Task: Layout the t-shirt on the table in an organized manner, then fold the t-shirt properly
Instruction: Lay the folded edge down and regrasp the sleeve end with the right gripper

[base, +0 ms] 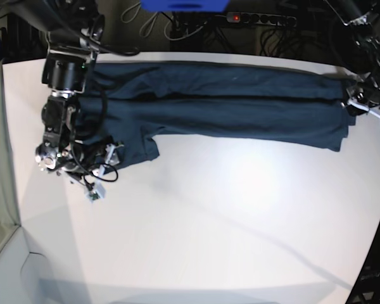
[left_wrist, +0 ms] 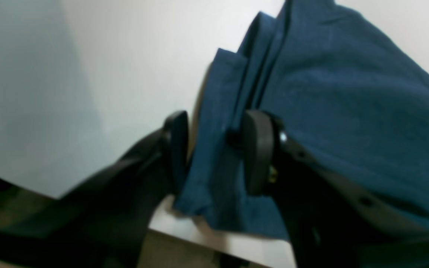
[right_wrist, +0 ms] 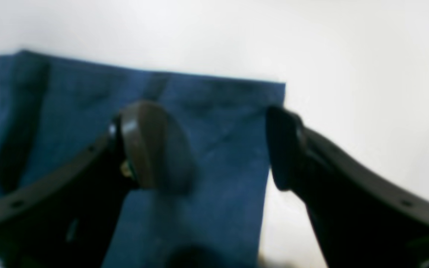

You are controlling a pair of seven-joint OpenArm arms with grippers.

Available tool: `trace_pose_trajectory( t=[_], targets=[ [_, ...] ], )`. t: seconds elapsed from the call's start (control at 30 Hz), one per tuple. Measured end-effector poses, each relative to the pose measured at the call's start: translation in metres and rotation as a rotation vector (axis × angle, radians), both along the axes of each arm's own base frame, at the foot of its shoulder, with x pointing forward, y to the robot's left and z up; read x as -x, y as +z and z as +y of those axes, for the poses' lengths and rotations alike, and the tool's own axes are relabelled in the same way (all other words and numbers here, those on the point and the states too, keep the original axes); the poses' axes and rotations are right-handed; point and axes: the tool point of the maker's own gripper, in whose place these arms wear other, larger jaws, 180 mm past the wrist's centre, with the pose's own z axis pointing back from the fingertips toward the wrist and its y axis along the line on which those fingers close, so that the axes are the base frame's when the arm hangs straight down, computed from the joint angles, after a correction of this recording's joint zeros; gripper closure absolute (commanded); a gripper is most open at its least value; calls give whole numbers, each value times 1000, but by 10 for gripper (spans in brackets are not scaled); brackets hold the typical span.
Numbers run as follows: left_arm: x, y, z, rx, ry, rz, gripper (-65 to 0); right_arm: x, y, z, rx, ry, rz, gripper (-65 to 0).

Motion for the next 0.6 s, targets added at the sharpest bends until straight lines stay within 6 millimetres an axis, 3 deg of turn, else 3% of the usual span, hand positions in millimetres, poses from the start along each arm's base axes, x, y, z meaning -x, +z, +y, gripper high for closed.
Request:
trace_pose_trajectory(
  t=[0.07, 0.13, 0.3, 0.5, 0.6],
  targets=[
    [0, 0, 0, 1, 0, -1, -238, -1, -3, 1, -15, -2, -7, -418],
    [0, 0, 0, 1, 0, 0, -238, -2, -5, 2, -33, -4, -17, -360],
    [0, 0, 0, 2, 0, -1, -238, -3, -9, -2, -56, -18, -17, -22],
    [0, 0, 0, 3, 0, -2, -238, -1, -8, -3, -56, -21, -19, 0],
    [0, 0, -1, 3, 0, -3, -238, 16, -1, -5, 9, -5, -13, 0]
  ],
)
